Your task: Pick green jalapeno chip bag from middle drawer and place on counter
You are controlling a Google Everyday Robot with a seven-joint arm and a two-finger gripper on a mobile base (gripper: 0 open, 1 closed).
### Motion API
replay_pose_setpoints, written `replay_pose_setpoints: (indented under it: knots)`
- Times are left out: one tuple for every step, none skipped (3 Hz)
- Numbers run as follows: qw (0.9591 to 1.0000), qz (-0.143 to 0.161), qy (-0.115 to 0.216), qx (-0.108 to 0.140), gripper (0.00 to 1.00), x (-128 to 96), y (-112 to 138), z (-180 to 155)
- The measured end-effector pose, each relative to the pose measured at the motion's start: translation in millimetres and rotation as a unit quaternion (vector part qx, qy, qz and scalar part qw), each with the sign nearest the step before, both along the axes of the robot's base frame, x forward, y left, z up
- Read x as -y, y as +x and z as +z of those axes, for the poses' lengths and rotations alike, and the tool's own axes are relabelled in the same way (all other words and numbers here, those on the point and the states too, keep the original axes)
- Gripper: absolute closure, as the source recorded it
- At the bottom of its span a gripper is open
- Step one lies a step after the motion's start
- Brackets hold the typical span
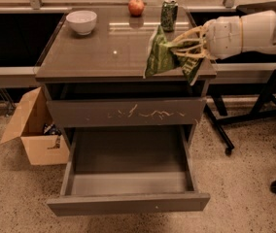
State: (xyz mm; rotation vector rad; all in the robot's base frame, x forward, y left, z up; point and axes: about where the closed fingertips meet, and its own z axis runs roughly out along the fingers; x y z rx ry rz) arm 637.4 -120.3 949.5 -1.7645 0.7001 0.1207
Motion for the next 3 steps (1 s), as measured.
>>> replay_pose_setpoints:
  knots:
    - [1.0000,0.003,-0.001,-0.003,1.00,-2.4,-0.8,-3.0]
    - [1.0000,-0.003,0.008,0.002,1.00,-10.8,9.8,-3.2]
    - [0.9995,-0.010,0.028,0.012,1.00,-25.4,39.5,1.9]
